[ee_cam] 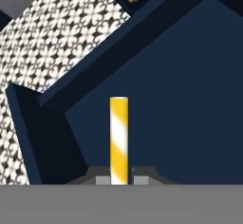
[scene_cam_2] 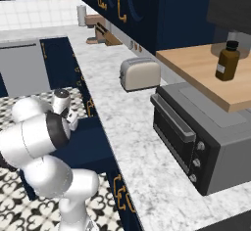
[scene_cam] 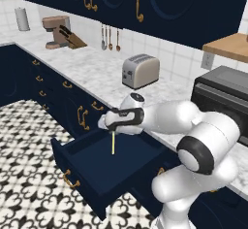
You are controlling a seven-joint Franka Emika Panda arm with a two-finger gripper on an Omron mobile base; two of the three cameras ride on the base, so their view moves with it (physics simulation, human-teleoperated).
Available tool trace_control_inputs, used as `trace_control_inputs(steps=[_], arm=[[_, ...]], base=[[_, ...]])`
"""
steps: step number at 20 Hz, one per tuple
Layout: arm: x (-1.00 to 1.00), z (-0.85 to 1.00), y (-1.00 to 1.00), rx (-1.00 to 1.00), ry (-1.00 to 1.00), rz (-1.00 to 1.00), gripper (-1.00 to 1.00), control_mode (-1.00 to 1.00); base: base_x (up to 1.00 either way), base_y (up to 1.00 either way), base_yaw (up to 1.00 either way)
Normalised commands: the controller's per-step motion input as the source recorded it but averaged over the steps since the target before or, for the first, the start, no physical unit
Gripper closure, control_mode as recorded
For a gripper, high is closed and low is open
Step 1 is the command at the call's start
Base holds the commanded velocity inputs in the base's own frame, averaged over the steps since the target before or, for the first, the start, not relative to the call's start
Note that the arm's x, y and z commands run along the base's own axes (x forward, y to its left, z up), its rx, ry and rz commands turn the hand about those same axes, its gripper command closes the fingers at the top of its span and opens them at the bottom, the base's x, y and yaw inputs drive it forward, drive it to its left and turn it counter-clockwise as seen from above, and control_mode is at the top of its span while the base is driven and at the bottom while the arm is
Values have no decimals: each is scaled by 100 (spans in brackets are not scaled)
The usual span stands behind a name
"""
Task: Take a straw from the drawer in front and place it inside the glass cup on the dining counter.
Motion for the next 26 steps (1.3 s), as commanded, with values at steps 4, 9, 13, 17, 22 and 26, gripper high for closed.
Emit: trace_control_inputs(steps=[4, 9, 13, 17, 22, 26], arm=[[-7, 100, -4, -1, -3, 6, 100, -100], [-28, 100, -13, -17, -2, 7, 100, -100], [-23, 88, -19, -23, 2, 1, 100, -100], [-24, 35, -25, -22, 2, 0, 100, -100], [-21, 3, -20, -14, 0, 0, 100, -100], [-15, 0, -5, 0, 0, 0, 100, 100]], base=[[0, 0, 0], [0, 0, 0], [0, 0, 0], [0, 0, 0], [0, 0, 0], [-43, -6, 0]])
